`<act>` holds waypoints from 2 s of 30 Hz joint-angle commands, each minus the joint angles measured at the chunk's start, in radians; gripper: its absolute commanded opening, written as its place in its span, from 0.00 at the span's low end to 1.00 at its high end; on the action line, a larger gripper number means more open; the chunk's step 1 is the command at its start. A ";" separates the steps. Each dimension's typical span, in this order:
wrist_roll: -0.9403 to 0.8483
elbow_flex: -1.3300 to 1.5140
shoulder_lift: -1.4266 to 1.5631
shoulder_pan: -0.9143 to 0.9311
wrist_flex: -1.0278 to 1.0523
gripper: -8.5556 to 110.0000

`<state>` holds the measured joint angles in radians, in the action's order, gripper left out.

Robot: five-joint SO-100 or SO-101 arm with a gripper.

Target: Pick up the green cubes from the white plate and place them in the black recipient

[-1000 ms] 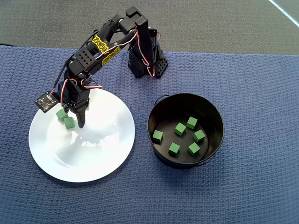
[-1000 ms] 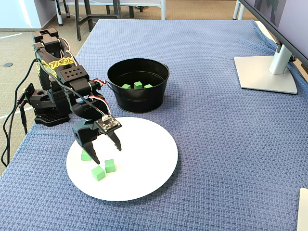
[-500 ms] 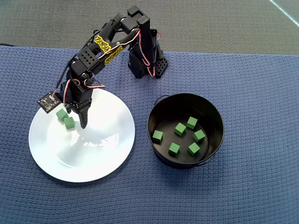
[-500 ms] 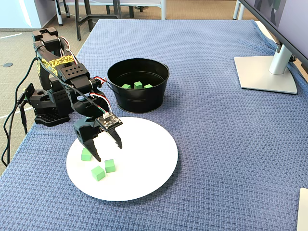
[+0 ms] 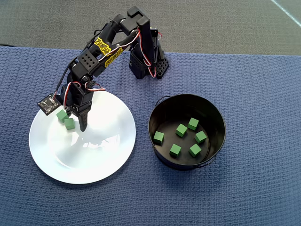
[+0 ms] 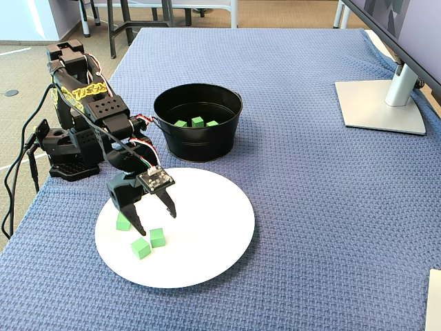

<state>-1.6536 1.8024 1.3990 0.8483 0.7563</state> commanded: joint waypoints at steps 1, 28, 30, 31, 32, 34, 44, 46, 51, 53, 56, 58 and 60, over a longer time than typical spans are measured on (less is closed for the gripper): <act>0.008 -0.002 -0.002 -0.012 -0.026 0.29; 0.023 0.018 -0.012 0.000 -0.127 0.25; 0.046 0.021 -0.012 -0.002 -0.150 0.07; 0.041 0.021 -0.012 -0.002 -0.152 0.07; 0.038 0.021 -0.014 -0.002 -0.152 0.07; 0.031 0.023 -0.014 0.002 -0.153 0.07; 0.100 0.008 0.003 -0.011 -0.109 0.07; 0.158 -0.051 0.035 -0.025 0.021 0.07; 0.350 -0.161 0.172 -0.080 0.244 0.07; 0.422 -0.184 0.233 -0.114 0.333 0.07; 0.532 -0.210 0.314 -0.169 0.425 0.07; 0.620 -0.249 0.362 -0.213 0.492 0.07; 0.723 -0.273 0.419 -0.273 0.545 0.07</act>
<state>-1.0815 1.6214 1.6751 0.6519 1.2134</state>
